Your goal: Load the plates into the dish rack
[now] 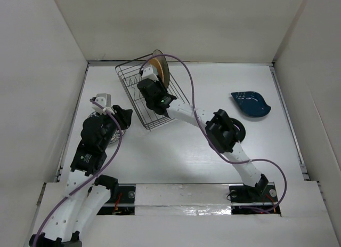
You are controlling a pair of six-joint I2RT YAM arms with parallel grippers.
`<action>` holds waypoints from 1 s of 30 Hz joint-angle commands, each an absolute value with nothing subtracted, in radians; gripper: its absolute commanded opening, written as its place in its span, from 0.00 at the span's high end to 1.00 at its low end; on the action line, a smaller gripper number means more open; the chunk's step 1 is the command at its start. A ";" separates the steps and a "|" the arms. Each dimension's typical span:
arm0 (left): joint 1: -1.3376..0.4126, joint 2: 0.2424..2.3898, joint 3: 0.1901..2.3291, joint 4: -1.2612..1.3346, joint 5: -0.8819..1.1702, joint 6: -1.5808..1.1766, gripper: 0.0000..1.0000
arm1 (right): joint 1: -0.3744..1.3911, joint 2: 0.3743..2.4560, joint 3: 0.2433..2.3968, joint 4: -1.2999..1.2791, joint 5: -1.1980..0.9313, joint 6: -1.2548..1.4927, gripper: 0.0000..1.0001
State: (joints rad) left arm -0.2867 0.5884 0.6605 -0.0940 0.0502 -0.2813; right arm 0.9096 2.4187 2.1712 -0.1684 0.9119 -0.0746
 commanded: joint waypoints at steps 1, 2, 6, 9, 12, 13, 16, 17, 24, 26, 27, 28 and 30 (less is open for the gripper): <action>-0.290 0.606 0.675 -0.047 0.035 -0.314 0.66 | 0.904 2.271 2.036 0.020 0.848 -0.008 0.54; -0.290 0.621 0.678 -0.052 0.032 -0.327 0.66 | 0.904 2.249 1.996 0.059 0.845 -0.002 0.48; -0.290 0.664 0.698 -0.069 0.014 -0.351 0.62 | 0.894 2.142 1.788 0.103 0.801 0.073 0.42; -0.290 0.704 0.712 -0.083 0.011 -0.386 0.61 | 0.894 2.088 1.711 0.120 0.767 0.130 0.40; -0.290 0.741 0.707 -0.077 0.018 -0.414 0.61 | 0.884 2.077 1.646 0.129 0.714 0.187 0.39; -0.290 0.747 0.701 -0.072 0.014 -0.425 0.61 | 0.873 2.083 1.643 0.124 0.697 0.199 0.39; -0.290 0.768 0.692 -0.060 0.008 -0.440 0.62 | 0.847 2.118 1.664 0.094 0.661 0.247 0.39; -0.290 0.779 0.689 -0.057 0.008 -0.445 0.62 | 0.847 2.131 1.680 0.062 0.657 0.273 0.39; -0.290 0.838 0.621 -0.009 -0.035 -0.544 0.66 | 0.816 2.143 1.666 0.075 0.624 0.313 0.39; -0.290 0.839 0.604 0.020 -0.072 -0.567 0.66 | 0.816 2.181 1.704 0.036 0.612 0.311 0.39; -0.290 0.839 0.592 0.034 -0.083 -0.584 0.65 | 0.816 2.192 1.719 0.026 0.606 0.310 0.39; -0.290 0.842 0.568 0.057 -0.090 -0.594 0.64 | 0.816 2.210 1.739 0.022 0.598 0.308 0.39; -0.290 0.864 0.551 0.071 -0.089 -0.607 0.62 | 0.816 2.215 1.743 0.008 0.583 0.310 0.41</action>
